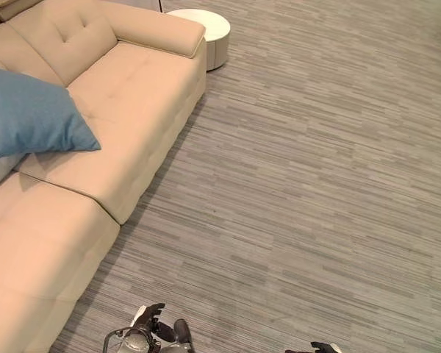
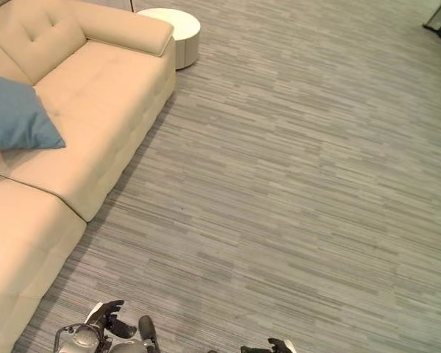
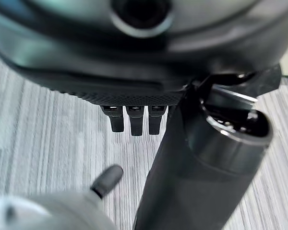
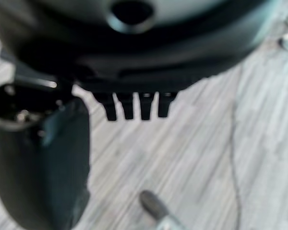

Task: Pick up all the scattered cushions and arrange them neatly on the sofa.

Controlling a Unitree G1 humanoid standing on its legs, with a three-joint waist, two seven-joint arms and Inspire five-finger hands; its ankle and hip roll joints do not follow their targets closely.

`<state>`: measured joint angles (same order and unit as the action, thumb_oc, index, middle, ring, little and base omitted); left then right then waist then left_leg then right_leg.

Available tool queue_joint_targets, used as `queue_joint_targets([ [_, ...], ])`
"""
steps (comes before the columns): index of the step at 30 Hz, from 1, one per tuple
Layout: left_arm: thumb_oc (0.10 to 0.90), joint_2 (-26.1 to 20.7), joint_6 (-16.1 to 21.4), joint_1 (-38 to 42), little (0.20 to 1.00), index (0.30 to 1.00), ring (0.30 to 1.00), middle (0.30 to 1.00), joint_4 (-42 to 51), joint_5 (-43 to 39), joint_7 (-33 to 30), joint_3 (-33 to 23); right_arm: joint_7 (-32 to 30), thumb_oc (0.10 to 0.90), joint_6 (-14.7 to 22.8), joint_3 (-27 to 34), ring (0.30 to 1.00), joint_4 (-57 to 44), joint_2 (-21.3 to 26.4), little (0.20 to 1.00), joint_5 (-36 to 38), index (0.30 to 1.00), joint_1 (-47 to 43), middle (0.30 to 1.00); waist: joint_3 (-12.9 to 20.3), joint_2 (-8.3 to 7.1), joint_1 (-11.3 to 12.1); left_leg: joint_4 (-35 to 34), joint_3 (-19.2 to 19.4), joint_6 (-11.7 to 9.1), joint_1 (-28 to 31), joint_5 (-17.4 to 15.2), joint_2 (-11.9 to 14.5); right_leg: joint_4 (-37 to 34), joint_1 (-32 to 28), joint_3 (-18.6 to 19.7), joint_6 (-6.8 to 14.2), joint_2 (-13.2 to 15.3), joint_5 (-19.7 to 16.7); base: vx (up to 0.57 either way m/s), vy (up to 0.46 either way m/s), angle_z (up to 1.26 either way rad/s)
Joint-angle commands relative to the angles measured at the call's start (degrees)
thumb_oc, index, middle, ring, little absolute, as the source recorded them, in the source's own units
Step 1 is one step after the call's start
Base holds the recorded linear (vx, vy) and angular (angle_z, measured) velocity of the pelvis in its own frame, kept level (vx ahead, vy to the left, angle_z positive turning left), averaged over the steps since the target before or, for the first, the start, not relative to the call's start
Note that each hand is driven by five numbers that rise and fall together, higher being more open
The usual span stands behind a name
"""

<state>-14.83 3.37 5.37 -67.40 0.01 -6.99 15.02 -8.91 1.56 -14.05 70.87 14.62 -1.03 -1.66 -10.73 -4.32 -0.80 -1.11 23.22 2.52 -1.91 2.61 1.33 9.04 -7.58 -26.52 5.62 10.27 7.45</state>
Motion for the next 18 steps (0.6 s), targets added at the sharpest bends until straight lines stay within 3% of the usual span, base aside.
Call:
queue_joint_targets([
  [1, 0.800, -0.3, 1.2, 0.2, 0.900, 0.900, 0.900, 0.900, -0.8, -0.6, -1.0, -0.5, -0.7, 0.800, 1.4, -0.9, 0.900, -2.1, 3.4, 0.900, -1.4, 0.900, -1.2, 0.900, 1.0, 0.76, 2.3, 4.8, -3.7, -0.3, 0.2, -7.6, 0.5, 12.6, 6.7, 2.2, 4.3, 1.9, -1.0, 0.12, 0.092, 0.20],
  [5, 0.800, -0.3, 1.3, 0.3, 0.900, 0.900, 0.900, 0.900, -1.1, -0.4, -1.2, -0.1, -0.8, 0.800, 1.4, -0.9, 0.900, -2.3, 3.6, 0.900, -1.3, 0.900, -1.2, 0.900, 0.4, 1.61, 1.2, 1.8, -6.3, -0.5, 2.6, -6.8, -0.3, 11.1, 9.7, 5.8, 3.3, 0.2, 0.1, 0.11, 0.000, 0.34],
  [7, 0.800, -0.2, 1.6, 0.5, 0.900, 0.900, 0.900, 0.900, -1.5, 0.1, -1.1, 0.4, -0.8, 0.800, 1.5, -0.8, 0.900, -2.6, 3.7, 0.900, -0.7, 0.900, -1.2, 0.900, 0.0, 2.04, 0.1, 1.0, -7.4, -0.5, 2.5, -5.5, -0.3, 5.6, 11.7, 8.9, 2.2, -1.7, -1.6, 0.01, -0.063, 0.61],
  [11, 0.800, -0.1, 1.9, 1.3, 0.900, 0.900, 0.900, 0.900, -2.2, 1.0, -1.1, 1.1, -0.6, 0.800, 1.4, -0.7, 0.900, -2.5, 3.8, 0.900, 0.1, 0.900, -0.9, 0.900, -0.2, 1.76, -2.0, -0.2, -10.9, -0.9, 3.2, -5.4, -1.6, -3.0, 14.2, 16.9, 3.1, -3.8, -5.5, 0.09, -0.101, 0.46],
  [18, 0.800, 0.4, 2.0, 1.1, 0.900, 0.900, 0.900, 0.900, -2.9, 0.7, -0.9, 0.9, -0.4, 0.800, 1.9, 0.2, 0.900, -1.7, 3.5, 0.900, 0.8, 0.900, 0.4, 0.900, 1.7, 1.52, -2.4, -0.2, -13.2, -2.8, 4.2, -5.8, -1.3, -7.0, 9.6, 15.1, 1.9, -4.6, -5.5, 0.10, -0.142, 0.41],
])
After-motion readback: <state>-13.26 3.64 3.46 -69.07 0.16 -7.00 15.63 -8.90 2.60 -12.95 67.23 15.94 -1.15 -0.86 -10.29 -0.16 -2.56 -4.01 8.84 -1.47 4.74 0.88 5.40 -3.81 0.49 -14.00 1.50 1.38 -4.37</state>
